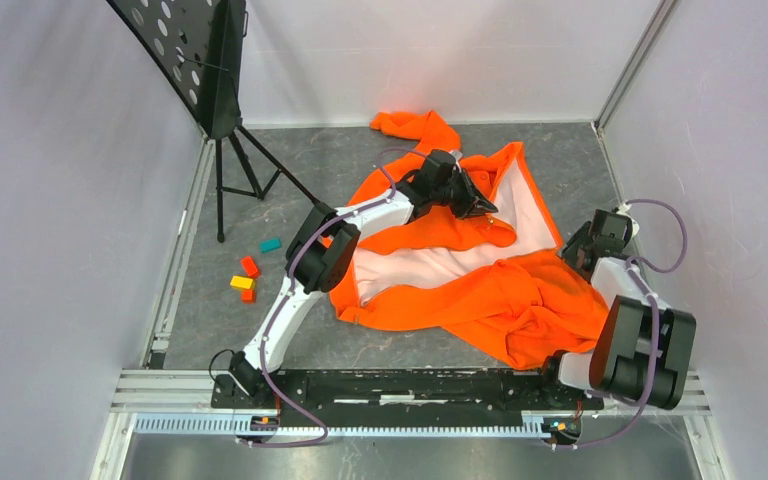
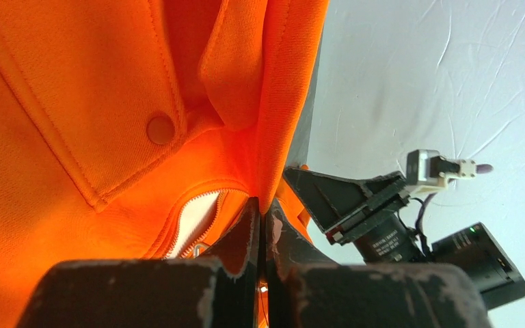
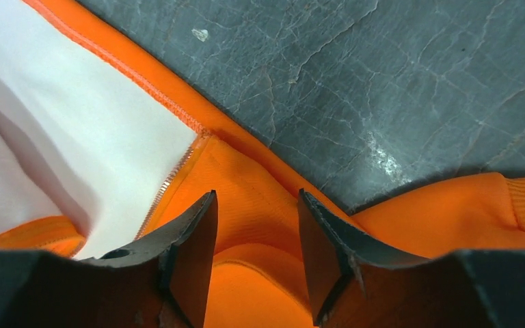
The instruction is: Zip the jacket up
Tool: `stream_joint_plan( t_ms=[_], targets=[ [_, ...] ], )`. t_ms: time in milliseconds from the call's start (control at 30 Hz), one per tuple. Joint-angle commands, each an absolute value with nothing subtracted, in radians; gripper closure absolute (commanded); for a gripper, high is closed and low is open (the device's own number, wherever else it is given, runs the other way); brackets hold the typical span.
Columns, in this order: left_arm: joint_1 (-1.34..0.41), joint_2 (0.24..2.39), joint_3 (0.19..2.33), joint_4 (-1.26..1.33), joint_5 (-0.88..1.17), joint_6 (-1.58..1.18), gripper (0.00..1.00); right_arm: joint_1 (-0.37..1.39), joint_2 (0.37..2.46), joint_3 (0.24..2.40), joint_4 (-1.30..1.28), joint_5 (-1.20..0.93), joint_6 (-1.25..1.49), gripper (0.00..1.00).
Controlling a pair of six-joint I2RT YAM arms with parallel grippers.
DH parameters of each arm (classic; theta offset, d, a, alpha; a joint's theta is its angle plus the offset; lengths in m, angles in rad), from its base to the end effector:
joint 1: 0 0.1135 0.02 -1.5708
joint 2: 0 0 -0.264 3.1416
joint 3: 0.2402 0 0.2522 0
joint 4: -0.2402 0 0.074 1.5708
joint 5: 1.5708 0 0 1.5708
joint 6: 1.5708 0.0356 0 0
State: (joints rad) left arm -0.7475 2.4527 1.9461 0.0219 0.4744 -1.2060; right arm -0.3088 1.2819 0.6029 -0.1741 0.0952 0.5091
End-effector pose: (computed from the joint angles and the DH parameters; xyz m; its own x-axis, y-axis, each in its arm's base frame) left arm 0.4001 -0.3930 0.1657 -0.9638 -0.2398 -0.1168 0.0023 0.4306 -0.9025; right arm 0.2324 -0.0777 0.1770 -0.4502 0.6529 -0.6092 0.6660 0.6999 0.2580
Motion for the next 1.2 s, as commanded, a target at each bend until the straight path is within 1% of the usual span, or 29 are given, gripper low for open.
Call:
stream_joint_plan(
  t_ms=[0, 133, 300, 467, 567, 733, 933, 1167],
  targets=[
    [-0.746, 2.466, 1.983, 0.063, 0.503, -1.243, 0.98, -0.308, 1.344, 0.597, -0.083, 0.094, 0.550, 0.50],
    [-0.746, 2.467, 1.984, 0.064, 0.503, -1.244, 0.98, -0.309, 1.368, 0.581, -0.028, 0.080, 0.578, 0.51],
    [-0.745, 2.469, 1.983, 0.064, 0.505, -1.244, 0.98, -0.295, 1.360, 0.605, -0.046, 0.104, 0.586, 0.51],
    [-0.746, 2.474, 1.992, 0.077, 0.513, -1.244, 0.98, -0.255, 1.311, 0.651, -0.110, 0.168, 0.560, 0.37],
    [-0.746, 2.481, 1.995, 0.077, 0.517, -1.251, 0.98, -0.235, 1.301, 0.670, -0.144, 0.191, 0.574, 0.36],
    [-0.746, 2.490, 1.995, 0.084, 0.525, -1.271, 0.98, -0.224, 1.338, 0.683, -0.167, 0.195, 0.662, 0.46],
    [-0.746, 2.484, 1.996, 0.087, 0.526, -1.268, 0.98, -0.224, 1.394, 0.684, -0.170, 0.225, 0.784, 0.48],
    [-0.746, 2.487, 1.994, 0.087, 0.526, -1.273, 0.98, -0.224, 1.486, 0.694, -0.158, 0.222, 0.855, 0.54]
  ],
)
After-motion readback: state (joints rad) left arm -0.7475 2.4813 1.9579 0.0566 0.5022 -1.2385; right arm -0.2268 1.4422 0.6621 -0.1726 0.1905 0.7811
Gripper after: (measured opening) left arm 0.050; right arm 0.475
